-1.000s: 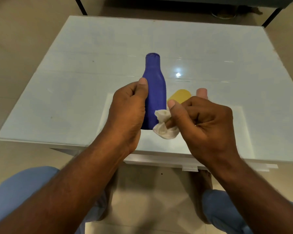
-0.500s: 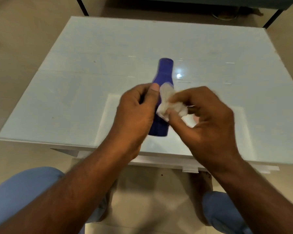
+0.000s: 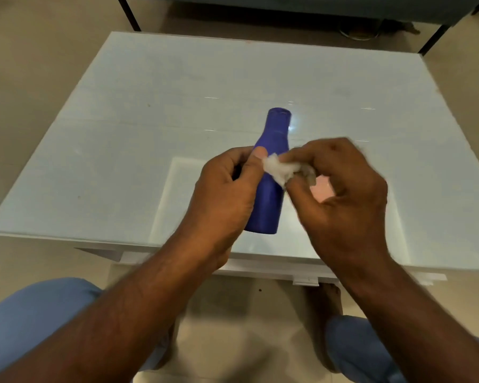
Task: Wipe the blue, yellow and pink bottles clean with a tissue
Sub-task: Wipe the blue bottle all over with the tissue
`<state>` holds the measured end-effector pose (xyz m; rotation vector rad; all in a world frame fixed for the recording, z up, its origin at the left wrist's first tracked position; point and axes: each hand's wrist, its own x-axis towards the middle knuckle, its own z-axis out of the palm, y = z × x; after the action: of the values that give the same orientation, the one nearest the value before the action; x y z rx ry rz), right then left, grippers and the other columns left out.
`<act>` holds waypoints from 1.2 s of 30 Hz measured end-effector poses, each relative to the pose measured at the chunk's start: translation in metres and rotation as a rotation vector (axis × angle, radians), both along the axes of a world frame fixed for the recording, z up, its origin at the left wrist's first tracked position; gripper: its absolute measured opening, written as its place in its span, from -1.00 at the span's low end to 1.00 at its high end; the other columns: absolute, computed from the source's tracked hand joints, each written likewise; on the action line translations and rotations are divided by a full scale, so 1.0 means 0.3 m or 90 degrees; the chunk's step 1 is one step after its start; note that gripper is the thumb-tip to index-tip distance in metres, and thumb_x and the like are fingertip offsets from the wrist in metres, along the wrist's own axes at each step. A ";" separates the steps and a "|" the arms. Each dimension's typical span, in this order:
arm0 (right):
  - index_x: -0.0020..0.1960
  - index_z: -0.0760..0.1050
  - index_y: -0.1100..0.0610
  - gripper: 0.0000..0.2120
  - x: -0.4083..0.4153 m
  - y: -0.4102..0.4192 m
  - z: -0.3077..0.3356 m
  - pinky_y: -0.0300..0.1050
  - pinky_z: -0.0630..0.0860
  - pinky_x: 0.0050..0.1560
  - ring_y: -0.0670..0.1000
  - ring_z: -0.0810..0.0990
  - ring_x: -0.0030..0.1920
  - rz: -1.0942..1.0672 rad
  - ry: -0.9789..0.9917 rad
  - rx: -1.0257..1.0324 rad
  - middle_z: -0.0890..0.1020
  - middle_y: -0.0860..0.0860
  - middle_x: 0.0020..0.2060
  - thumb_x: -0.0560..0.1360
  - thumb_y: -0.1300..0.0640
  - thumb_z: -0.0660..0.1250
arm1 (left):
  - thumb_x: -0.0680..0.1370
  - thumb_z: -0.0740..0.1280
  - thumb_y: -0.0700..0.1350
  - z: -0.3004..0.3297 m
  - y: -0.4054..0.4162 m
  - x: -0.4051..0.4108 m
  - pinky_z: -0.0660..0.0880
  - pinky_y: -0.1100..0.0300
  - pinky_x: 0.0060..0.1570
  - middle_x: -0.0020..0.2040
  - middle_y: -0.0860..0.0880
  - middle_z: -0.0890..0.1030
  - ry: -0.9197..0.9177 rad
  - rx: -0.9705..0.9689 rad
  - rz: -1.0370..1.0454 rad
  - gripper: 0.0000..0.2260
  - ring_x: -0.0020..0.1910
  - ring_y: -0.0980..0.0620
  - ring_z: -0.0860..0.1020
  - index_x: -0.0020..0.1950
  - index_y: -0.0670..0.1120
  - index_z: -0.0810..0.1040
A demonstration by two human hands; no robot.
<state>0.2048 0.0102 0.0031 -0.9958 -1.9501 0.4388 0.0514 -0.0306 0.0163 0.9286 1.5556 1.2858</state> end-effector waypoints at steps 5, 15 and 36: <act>0.00 0.76 0.06 -0.87 -0.024 -0.054 -0.046 -0.18 0.51 0.20 -0.07 0.54 0.10 0.117 -0.104 0.017 0.67 0.01 0.05 0.53 0.27 0.57 | 0.68 0.23 0.10 0.000 0.012 -0.042 0.70 0.10 -0.14 0.03 -0.01 0.71 -0.017 -0.025 0.071 -0.74 -0.03 -0.01 0.70 0.18 0.01 0.62; 0.08 0.77 0.10 -0.78 -0.038 -0.066 -0.020 -0.28 0.44 0.35 0.03 0.65 0.06 0.083 -0.032 -0.021 0.62 0.03 0.09 0.49 0.29 0.47 | 0.69 0.22 0.12 -0.002 0.014 -0.036 0.67 0.04 -0.09 -0.05 -0.02 0.72 -0.052 -0.042 0.036 -0.69 -0.06 -0.06 0.71 0.10 -0.05 0.64; 0.05 0.66 0.10 -0.87 -0.005 -0.007 -0.011 -0.05 0.69 -0.01 0.01 0.68 0.06 -0.006 0.131 -0.141 0.63 -0.08 0.04 0.51 0.20 0.49 | 0.68 0.19 0.16 0.010 -0.001 0.002 0.67 0.02 0.07 0.06 0.02 0.71 0.026 -0.075 -0.065 -0.70 0.03 -0.02 0.69 0.18 0.03 0.61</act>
<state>0.2032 0.0080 -0.0004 -1.0540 -1.7378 0.7356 0.0521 -0.0308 0.0193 0.9521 1.5771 1.0984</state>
